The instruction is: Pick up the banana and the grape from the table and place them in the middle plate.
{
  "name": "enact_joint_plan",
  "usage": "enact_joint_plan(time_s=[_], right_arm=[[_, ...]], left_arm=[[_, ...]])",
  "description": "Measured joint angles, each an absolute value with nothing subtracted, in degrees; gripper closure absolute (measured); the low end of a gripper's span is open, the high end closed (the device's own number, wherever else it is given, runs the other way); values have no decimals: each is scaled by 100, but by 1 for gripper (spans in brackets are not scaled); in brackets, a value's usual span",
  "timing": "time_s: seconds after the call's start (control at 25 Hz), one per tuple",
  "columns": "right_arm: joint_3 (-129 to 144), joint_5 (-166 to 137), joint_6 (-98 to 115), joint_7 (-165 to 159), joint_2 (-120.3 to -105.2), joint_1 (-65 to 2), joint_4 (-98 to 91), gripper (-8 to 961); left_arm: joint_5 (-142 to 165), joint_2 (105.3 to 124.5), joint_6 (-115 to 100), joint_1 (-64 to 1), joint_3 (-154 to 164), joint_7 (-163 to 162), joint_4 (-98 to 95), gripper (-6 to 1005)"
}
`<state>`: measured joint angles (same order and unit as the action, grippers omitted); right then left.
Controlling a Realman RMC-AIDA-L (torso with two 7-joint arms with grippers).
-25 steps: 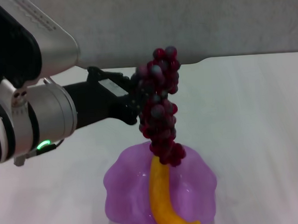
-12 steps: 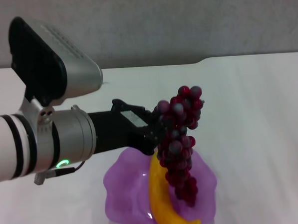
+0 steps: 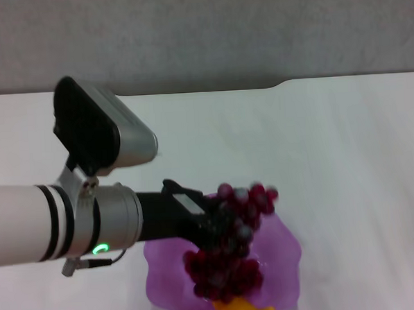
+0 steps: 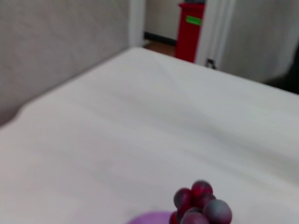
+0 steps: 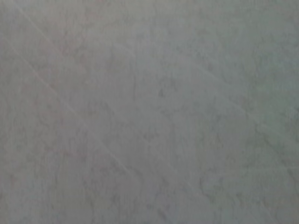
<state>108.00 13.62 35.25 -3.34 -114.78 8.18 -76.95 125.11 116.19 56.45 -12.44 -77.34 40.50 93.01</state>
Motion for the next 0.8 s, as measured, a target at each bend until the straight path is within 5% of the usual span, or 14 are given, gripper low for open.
enact_joint_plan(time_s=[0.8], right_arm=[[10809, 1344, 3521, -334, -11469, 784, -7665, 183]], left_arm=[[11625, 11636, 5566, -1587, -7723, 5504, 8150, 816]])
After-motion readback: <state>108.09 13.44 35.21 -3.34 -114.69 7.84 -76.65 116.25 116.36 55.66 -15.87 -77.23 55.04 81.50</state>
